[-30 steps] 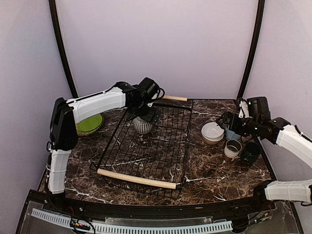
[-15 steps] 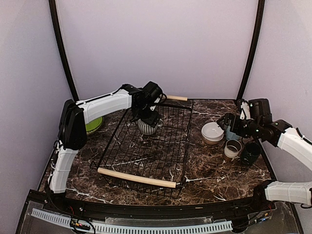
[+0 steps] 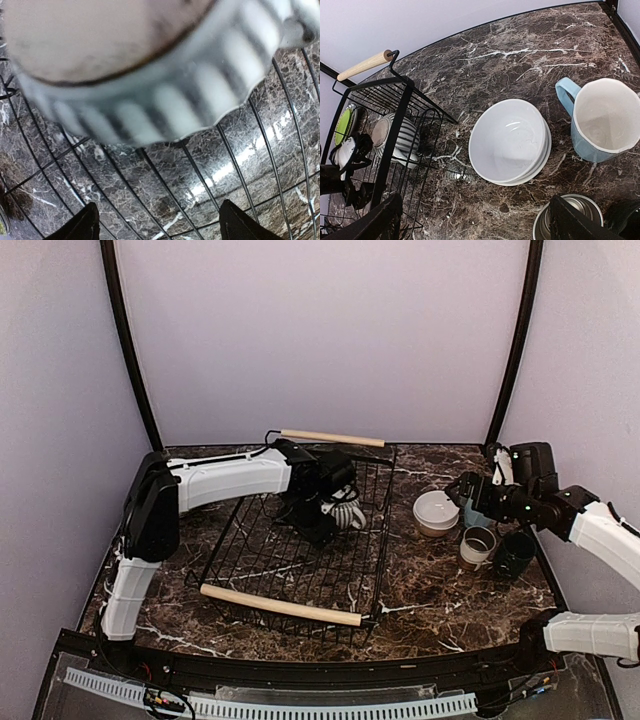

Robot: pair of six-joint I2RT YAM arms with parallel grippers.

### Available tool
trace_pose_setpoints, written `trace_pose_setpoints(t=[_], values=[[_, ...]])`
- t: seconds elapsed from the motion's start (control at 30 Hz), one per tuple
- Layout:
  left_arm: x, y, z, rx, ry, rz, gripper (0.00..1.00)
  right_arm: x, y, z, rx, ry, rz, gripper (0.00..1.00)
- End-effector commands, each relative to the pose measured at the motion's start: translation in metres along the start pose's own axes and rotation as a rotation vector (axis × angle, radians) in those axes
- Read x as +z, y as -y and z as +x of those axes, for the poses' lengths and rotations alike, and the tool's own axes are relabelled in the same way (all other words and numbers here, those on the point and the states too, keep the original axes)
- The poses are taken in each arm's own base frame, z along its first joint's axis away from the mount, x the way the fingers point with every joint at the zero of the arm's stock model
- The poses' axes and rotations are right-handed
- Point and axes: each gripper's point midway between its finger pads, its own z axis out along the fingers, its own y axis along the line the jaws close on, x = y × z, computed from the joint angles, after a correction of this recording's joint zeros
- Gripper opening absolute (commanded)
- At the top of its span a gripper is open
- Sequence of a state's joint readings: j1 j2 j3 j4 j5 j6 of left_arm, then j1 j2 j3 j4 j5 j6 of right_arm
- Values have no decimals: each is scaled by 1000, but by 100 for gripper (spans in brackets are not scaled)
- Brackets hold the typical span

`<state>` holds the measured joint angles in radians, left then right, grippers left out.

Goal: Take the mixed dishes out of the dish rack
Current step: Adjust the cup on the dish rack.

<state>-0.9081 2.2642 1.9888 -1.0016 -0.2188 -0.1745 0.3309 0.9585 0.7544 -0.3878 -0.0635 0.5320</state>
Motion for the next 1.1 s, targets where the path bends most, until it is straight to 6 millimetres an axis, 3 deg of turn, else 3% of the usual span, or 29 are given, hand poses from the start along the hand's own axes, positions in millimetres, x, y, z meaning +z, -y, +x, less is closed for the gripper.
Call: trace_pose_setpoints(t=[0.0,0.17,0.27,0.37,0.6,0.77,1.07], values=[[-75,-17,-15,-68,142,43,83,-1,-5,-9,-4,32,-23,99],[-95,8,-36,-162,229,218,93,-6,-6,-11,-3,47,-28,99],[-93,24,-44,-290,249,325,97,-10,-6,-11,5,53,-29,99],[-91,27,-59,-422,291,358,99,-14,-8,-11,5,61,-37,99],[-73,5,-78,-630,375,241,99,-22,-8,-11,10,72,-42,99],[-53,-14,-74,-719,375,64,99,-24,-6,-7,15,73,-39,99],[-38,11,-72,-747,346,60,99,-26,-3,-5,20,82,-39,99]])
